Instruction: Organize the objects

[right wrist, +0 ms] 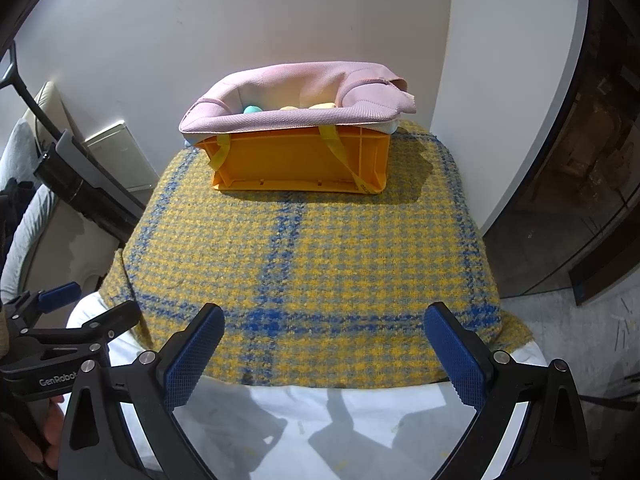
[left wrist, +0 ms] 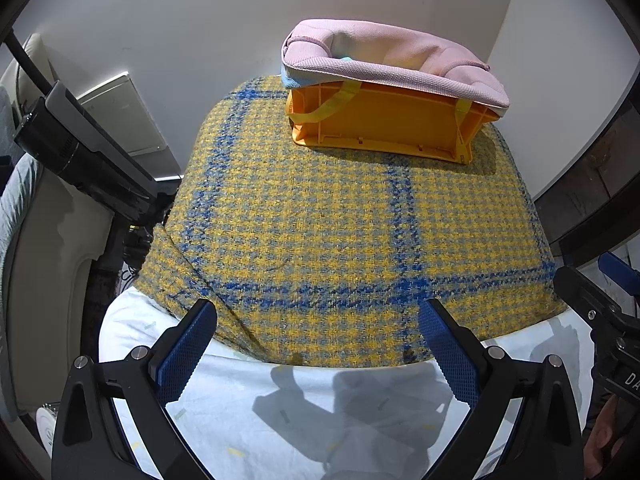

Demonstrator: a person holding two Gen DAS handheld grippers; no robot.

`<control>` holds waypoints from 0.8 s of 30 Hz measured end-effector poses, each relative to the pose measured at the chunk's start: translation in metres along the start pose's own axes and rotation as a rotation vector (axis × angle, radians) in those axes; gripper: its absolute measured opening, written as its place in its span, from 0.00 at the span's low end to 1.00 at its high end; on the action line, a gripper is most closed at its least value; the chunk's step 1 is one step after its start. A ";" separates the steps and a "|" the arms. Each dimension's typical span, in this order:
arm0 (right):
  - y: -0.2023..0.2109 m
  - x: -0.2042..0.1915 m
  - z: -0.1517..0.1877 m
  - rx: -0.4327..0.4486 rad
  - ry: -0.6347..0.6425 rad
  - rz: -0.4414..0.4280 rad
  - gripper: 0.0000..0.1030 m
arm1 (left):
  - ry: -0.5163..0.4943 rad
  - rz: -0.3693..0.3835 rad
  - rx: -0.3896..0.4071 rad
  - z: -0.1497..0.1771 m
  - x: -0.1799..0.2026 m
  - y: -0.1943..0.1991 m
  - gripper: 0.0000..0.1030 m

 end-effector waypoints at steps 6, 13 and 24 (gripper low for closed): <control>0.000 0.001 0.000 -0.001 0.000 -0.001 0.98 | -0.009 0.007 -0.001 0.000 0.000 0.001 1.00; 0.000 0.001 0.000 -0.001 -0.002 -0.001 0.98 | -0.009 0.006 0.000 0.000 0.001 0.001 1.00; 0.000 0.002 0.000 -0.001 -0.003 -0.003 0.98 | -0.009 0.006 0.000 0.001 0.001 0.001 1.00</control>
Point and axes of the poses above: each gripper's, at about its wrist camera, not at the fingertips, and y roughly against the way its jaws point, x to its right, z to its underside, the point moved 6 cm from there along -y, roughly the way its jaws point, and after that the axes turned 8 degrees about x, right-handed, at the moved point
